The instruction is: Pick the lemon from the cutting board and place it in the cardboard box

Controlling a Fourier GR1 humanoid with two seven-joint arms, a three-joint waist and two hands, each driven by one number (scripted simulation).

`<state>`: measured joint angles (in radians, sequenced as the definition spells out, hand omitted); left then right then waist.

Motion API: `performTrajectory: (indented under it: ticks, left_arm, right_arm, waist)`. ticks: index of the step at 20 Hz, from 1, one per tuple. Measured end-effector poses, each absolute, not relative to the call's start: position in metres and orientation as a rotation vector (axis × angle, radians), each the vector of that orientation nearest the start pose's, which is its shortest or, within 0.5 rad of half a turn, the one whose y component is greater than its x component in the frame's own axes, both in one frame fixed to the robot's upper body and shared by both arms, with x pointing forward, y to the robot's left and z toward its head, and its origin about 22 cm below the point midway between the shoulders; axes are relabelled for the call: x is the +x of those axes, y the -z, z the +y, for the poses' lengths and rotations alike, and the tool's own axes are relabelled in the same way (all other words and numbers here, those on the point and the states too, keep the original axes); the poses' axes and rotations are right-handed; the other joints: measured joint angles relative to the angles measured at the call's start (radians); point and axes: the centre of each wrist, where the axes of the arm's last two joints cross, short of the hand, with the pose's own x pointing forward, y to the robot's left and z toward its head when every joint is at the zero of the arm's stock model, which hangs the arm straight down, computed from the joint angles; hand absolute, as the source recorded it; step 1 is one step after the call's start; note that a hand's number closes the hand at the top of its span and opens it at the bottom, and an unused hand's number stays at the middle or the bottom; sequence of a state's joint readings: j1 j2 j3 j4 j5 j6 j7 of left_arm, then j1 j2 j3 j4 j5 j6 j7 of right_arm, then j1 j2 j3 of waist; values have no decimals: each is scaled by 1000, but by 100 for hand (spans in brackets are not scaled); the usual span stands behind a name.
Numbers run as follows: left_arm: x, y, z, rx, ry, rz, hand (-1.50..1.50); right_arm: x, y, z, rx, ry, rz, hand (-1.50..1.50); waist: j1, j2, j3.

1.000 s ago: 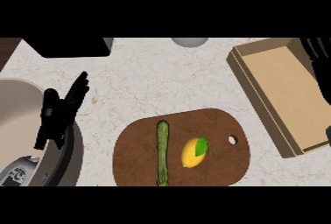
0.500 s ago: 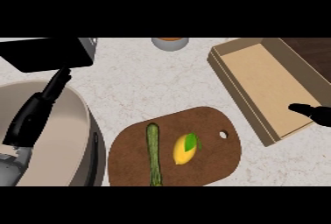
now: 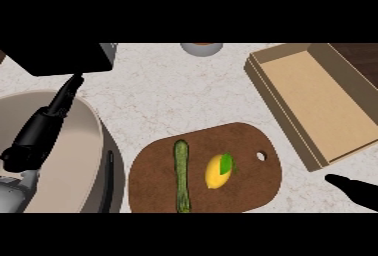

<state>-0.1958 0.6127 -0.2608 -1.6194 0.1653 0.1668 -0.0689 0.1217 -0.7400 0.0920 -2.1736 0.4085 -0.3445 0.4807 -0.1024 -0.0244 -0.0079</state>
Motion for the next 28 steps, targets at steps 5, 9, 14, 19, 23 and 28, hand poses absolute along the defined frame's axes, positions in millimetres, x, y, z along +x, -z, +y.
performTrajectory:
  ticks: [5, 9, 14, 19, 23, 28]
  left_arm:
    - [278, -88, 276, 185, 506, -1818, 0]
    - [284, -91, 270, 140, 533, -1837, 0]
    - [291, -92, 259, 102, 562, -1853, 0]
    - [295, -92, 254, 76, 574, -1854, 0]
    - [297, -92, 254, 64, 579, -1857, 0]
    - [297, -90, 253, 68, 578, -1844, 0]
  right_arm:
    - [157, -163, -262, -1029, -663, -1424, -150]
    - [154, -161, -247, -1016, -784, -1210, -150]
    - [155, -160, -226, -1005, -900, -1065, -150]
    - [156, -156, -207, -966, -959, -1020, -150]
    - [159, -149, -192, -935, -970, -1002, -150]
    - [166, -136, -173, -899, -982, -980, -150]
  waist:
    - [39, 11, -1]
    - [78, 20, -1]
    - [116, 27, -1]
    - [138, 27, -2]
    - [143, 27, -1]
    - [140, 23, 3]
